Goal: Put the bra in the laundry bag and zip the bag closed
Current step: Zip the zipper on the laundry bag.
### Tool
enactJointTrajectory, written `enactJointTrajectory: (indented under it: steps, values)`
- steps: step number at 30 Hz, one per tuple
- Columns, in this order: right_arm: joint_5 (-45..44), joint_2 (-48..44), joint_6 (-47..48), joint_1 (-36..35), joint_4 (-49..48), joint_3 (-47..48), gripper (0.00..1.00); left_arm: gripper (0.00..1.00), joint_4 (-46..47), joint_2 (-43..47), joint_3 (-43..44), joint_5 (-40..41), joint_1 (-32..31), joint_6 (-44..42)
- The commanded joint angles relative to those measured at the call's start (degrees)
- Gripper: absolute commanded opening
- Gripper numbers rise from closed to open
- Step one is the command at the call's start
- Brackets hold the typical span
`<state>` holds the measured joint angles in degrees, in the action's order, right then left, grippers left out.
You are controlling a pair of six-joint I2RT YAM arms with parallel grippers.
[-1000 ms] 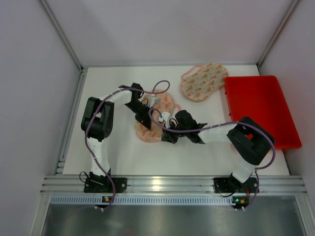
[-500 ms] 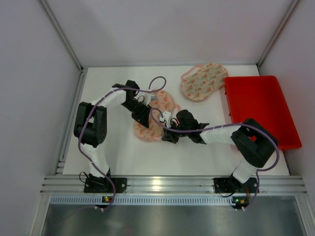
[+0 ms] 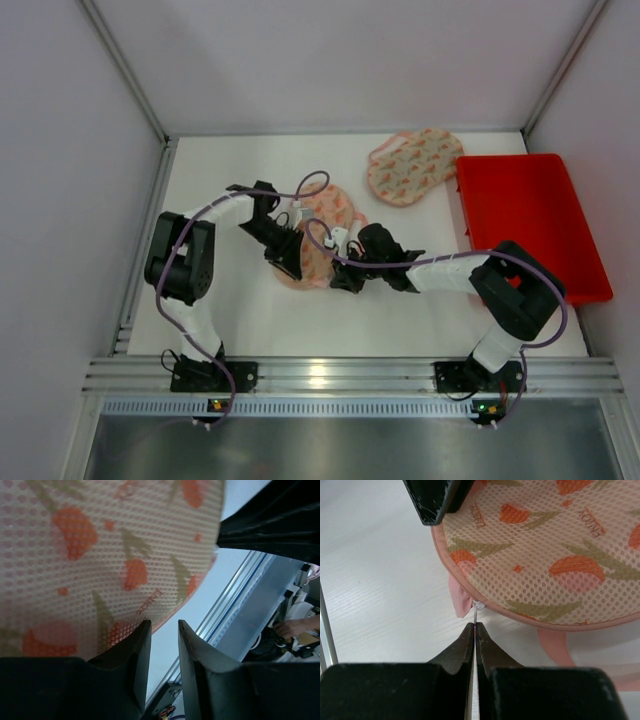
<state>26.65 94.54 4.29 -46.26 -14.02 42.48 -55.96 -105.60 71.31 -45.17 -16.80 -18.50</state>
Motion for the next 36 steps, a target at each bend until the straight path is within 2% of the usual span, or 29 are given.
enactJointTrajectory:
  steps: [1, 6, 10, 15, 18, 20, 23, 31, 32, 36]
  values:
    - [0.3, -1.1, 0.7, 0.2, 0.7, 2.3, 0.00, 0.33, 1.6, -4.1, -0.6, 0.0, 0.1, 3.7]
    - [-4.0, -2.1, 0.4, 1.3, 1.0, 1.6, 0.00, 0.31, 4.0, -5.9, -0.3, 6.5, 0.6, 6.8]
    - [-9.2, -2.2, -0.4, 2.0, 0.4, 1.2, 0.00, 0.31, 4.0, -6.0, -1.3, 6.5, 0.6, 7.2]
    - [-11.1, -2.1, -0.3, 2.8, 0.2, 1.3, 0.00, 0.31, 4.5, -6.3, -2.0, 6.8, 0.6, 7.3]
    - [-8.1, -2.0, 0.8, 3.5, 0.8, 1.3, 0.00, 0.31, 4.5, -6.5, -1.7, 6.7, 0.6, 7.3]
    - [0.3, -1.7, 1.9, 3.7, 2.7, 2.2, 0.01, 0.31, 4.5, -6.5, -1.3, 6.7, 0.6, 7.3]
    - [2.2, -2.6, 2.5, 2.3, 1.1, 1.0, 0.16, 0.31, 4.5, -6.6, -1.0, 6.5, 0.7, 7.4]
    - [-1.6, 1.1, 1.7, -1.0, -6.0, 0.9, 0.31, 0.31, 4.5, -7.0, -1.1, 6.1, 0.6, 7.3]
    - [-1.8, 1.4, 1.3, -1.1, -7.0, 0.9, 0.36, 0.31, 4.5, -7.0, -1.0, 6.1, 0.6, 7.3]
    - [-1.5, 3.0, 0.0, -1.4, -10.8, 0.1, 0.38, 0.31, 4.5, -7.4, -0.7, 5.9, 0.6, 7.4]
